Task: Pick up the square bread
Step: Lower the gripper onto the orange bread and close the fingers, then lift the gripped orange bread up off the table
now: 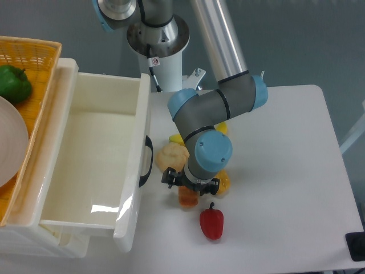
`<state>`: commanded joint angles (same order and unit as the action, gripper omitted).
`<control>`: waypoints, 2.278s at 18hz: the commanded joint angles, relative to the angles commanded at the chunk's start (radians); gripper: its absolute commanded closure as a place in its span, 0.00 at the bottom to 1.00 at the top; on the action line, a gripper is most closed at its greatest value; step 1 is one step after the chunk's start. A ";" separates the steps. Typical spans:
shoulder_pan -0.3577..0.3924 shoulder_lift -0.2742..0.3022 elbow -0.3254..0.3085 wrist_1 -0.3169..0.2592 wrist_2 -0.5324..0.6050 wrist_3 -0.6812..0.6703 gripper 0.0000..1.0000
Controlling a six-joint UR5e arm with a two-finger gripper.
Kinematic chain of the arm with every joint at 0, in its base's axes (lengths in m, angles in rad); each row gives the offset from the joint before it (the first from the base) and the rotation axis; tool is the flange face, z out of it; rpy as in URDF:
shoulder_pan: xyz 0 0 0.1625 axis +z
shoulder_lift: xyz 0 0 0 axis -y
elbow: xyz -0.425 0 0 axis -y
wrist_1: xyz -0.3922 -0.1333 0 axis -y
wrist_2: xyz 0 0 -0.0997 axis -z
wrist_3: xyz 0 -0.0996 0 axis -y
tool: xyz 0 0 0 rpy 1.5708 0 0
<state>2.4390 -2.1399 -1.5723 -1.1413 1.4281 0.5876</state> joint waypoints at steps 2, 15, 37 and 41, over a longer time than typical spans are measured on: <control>-0.008 -0.002 0.000 0.012 0.003 -0.005 0.00; -0.009 -0.005 0.005 0.026 0.037 -0.031 0.68; 0.015 0.120 0.060 -0.028 0.038 0.127 1.00; 0.037 0.181 0.048 -0.063 0.040 0.262 1.00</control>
<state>2.4757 -1.9591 -1.5247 -1.2041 1.4680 0.8494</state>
